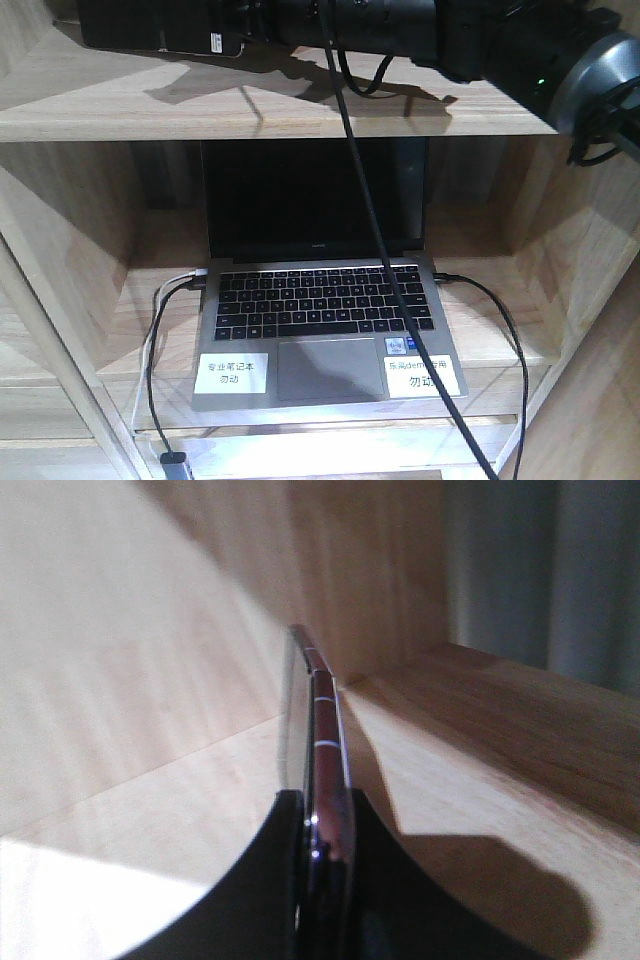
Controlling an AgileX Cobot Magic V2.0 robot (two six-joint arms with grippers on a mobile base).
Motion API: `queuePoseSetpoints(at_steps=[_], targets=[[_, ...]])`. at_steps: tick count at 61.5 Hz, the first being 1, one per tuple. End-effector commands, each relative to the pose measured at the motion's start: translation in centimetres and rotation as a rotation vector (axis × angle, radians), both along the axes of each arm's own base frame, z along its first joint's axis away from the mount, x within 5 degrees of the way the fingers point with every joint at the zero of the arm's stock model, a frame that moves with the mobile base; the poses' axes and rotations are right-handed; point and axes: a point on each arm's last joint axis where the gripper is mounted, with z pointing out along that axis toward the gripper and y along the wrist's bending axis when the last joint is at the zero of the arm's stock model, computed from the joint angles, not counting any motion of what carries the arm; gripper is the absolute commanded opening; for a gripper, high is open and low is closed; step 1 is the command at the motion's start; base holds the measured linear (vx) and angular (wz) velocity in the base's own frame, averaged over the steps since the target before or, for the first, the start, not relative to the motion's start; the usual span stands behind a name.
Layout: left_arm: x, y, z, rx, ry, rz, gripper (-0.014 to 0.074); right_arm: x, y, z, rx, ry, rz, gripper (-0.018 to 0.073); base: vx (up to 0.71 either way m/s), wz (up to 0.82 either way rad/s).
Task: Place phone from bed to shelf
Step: 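Lower the phone onto the upper shelf and open the right gripper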
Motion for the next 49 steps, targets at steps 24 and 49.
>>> queuePoseSetpoints(at_steps=[24,49], targets=[[-0.20,-0.01,1.54,-0.016,-0.104,-0.002,0.0001,-0.23,-1.02,2.93,0.073,-0.075,-0.090,0.0228,0.00,0.00],[-0.20,-0.01,1.54,-0.016,-0.104,-0.002,0.0001,-0.17,-1.34,3.24,0.051,-0.109,-0.126,0.0661,0.00,0.00]])
